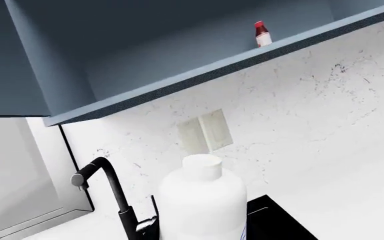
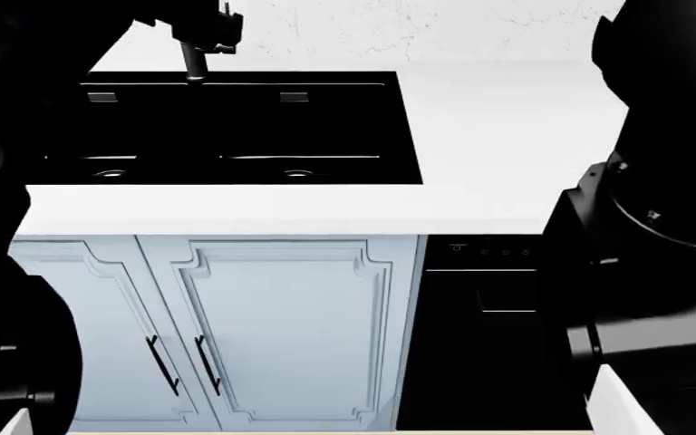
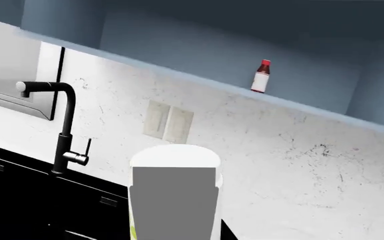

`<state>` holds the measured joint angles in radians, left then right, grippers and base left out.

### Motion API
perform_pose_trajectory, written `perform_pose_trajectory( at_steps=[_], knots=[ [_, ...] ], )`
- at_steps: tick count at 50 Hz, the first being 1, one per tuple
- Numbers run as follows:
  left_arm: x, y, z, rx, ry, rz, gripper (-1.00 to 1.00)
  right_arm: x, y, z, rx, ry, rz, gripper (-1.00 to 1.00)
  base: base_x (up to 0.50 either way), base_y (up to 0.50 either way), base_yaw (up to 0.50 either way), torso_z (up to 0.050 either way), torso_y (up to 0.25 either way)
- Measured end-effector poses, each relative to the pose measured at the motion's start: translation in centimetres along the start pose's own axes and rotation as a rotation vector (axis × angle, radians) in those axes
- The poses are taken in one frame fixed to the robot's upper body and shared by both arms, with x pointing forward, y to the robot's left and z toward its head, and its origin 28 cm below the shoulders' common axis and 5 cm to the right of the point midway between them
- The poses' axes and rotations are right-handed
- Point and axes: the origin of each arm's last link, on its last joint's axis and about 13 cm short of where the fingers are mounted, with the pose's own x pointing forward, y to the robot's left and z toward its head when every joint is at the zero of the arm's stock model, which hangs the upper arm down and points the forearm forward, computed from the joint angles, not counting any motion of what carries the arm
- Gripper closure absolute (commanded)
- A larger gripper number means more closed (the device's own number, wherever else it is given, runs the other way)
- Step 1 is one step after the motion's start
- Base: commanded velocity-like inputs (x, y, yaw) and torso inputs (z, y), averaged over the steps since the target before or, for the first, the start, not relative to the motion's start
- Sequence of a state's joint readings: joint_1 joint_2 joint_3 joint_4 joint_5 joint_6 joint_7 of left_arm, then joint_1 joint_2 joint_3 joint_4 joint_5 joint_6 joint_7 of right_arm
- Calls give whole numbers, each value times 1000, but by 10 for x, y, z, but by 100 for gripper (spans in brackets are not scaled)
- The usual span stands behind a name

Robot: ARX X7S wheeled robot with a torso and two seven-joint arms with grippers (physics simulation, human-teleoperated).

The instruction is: Pick and place the shaker into the drawer. Then close the cabinet.

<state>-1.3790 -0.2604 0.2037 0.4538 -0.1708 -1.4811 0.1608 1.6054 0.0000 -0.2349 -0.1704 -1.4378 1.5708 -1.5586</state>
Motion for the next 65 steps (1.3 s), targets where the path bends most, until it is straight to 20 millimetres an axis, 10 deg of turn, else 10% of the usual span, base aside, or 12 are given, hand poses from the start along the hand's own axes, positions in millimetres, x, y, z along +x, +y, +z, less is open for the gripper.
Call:
perform_pose_trajectory(
  at_steps=[22, 65],
  knots=[
    [0, -7, -16, -3, 39, -11, 100, 1, 8, -28, 2, 60, 2, 100, 0, 13, 0, 0, 1],
    [-2, -13, -20, -16, 49, -35, 100, 4, 13, -37, -19, 90, 24, 100, 1, 500, 0, 0, 1]
  ],
)
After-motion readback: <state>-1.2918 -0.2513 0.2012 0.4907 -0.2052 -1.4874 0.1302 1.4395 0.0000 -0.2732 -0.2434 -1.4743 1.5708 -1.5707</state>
